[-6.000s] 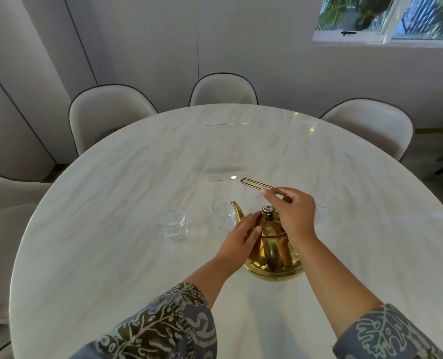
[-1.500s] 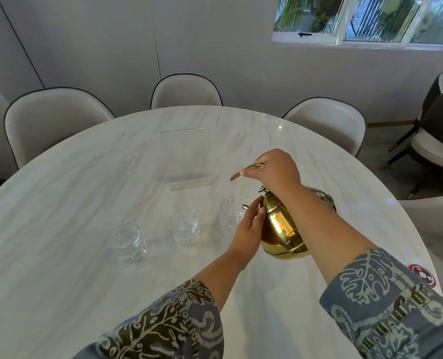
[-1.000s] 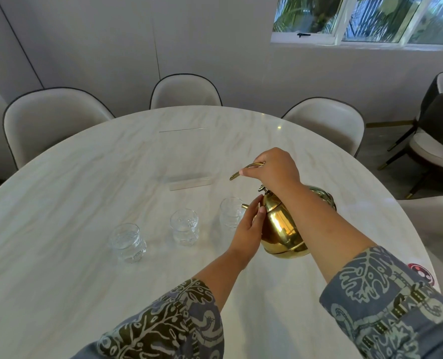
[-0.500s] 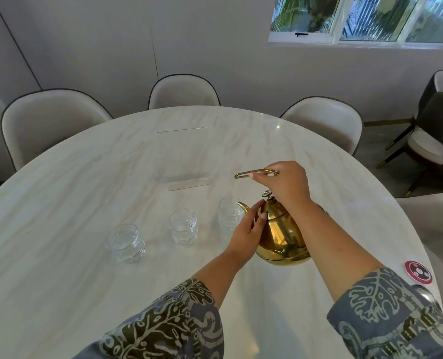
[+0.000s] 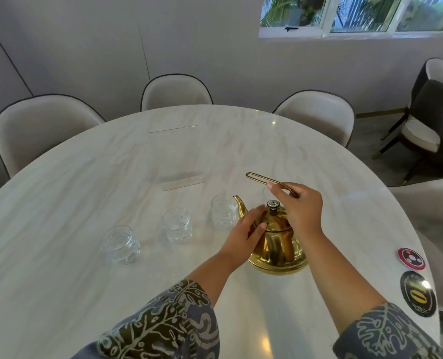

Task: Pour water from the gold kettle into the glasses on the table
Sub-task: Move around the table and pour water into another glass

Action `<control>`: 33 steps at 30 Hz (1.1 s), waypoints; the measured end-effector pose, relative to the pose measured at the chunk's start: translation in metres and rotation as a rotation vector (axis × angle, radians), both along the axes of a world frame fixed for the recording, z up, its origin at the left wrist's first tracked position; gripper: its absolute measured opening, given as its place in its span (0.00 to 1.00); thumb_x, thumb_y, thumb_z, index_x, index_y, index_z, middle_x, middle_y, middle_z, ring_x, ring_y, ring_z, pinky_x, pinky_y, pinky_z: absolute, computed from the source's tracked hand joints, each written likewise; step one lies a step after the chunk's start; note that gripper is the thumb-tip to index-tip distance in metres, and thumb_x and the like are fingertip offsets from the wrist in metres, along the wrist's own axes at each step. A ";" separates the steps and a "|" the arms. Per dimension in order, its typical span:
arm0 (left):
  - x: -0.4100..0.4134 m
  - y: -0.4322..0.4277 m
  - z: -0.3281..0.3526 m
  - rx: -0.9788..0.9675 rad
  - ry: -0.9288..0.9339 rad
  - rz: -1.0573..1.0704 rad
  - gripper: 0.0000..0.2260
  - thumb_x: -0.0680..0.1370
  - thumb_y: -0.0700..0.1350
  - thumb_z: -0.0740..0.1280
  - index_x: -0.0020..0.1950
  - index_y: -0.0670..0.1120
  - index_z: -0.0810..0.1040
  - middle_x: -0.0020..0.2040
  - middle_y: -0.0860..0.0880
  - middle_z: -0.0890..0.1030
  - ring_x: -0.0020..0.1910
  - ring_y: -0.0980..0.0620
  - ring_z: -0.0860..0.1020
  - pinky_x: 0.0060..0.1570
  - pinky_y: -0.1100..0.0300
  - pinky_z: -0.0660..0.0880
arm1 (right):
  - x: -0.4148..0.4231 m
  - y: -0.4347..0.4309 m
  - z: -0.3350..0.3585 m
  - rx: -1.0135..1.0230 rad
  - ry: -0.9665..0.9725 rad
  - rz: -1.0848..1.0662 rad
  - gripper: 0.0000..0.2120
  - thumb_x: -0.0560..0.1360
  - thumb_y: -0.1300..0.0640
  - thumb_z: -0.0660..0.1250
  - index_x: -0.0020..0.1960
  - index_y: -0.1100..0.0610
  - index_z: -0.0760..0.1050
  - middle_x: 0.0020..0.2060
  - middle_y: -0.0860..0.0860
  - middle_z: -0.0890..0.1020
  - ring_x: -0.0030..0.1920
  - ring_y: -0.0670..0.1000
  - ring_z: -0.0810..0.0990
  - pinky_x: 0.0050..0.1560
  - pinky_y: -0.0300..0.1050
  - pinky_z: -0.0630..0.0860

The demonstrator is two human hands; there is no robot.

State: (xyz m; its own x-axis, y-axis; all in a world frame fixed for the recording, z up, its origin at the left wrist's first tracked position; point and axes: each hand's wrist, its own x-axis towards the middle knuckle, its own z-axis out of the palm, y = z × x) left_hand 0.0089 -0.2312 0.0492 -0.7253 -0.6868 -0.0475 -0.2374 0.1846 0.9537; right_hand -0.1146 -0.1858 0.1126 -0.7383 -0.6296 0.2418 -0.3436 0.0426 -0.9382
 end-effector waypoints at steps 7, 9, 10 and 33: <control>-0.021 0.010 -0.002 -0.034 -0.020 -0.041 0.18 0.77 0.61 0.55 0.68 0.68 0.62 0.74 0.50 0.64 0.72 0.47 0.64 0.70 0.45 0.66 | -0.014 0.018 0.006 -0.018 0.016 -0.048 0.13 0.69 0.48 0.74 0.47 0.56 0.85 0.36 0.49 0.84 0.36 0.49 0.79 0.38 0.39 0.75; -0.029 0.013 0.001 -0.037 -0.020 -0.067 0.18 0.78 0.60 0.55 0.69 0.67 0.61 0.74 0.50 0.64 0.73 0.47 0.63 0.70 0.46 0.65 | -0.022 0.023 0.009 -0.016 0.040 -0.073 0.13 0.69 0.47 0.74 0.47 0.56 0.84 0.36 0.50 0.85 0.37 0.53 0.81 0.39 0.41 0.78; -0.034 0.015 0.003 -0.036 -0.018 -0.077 0.19 0.79 0.59 0.54 0.69 0.66 0.61 0.75 0.50 0.63 0.73 0.47 0.63 0.70 0.46 0.65 | -0.026 0.025 0.011 -0.014 0.052 -0.083 0.13 0.69 0.46 0.74 0.46 0.55 0.84 0.36 0.50 0.85 0.38 0.54 0.81 0.40 0.42 0.78; -0.109 0.016 0.013 0.101 0.055 -0.101 0.19 0.81 0.54 0.54 0.73 0.57 0.62 0.70 0.49 0.70 0.67 0.51 0.68 0.66 0.59 0.66 | -0.095 0.000 0.036 0.246 0.260 -0.140 0.16 0.70 0.45 0.73 0.46 0.58 0.84 0.39 0.48 0.81 0.39 0.47 0.77 0.34 0.33 0.70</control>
State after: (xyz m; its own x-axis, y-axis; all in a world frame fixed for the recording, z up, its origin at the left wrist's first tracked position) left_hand -0.1002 -0.2148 0.0618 -0.7940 -0.6038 -0.0706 -0.1689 0.1075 0.9798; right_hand -0.2099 -0.1853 0.1484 -0.7553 -0.5894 0.2866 -0.5438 0.3196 -0.7760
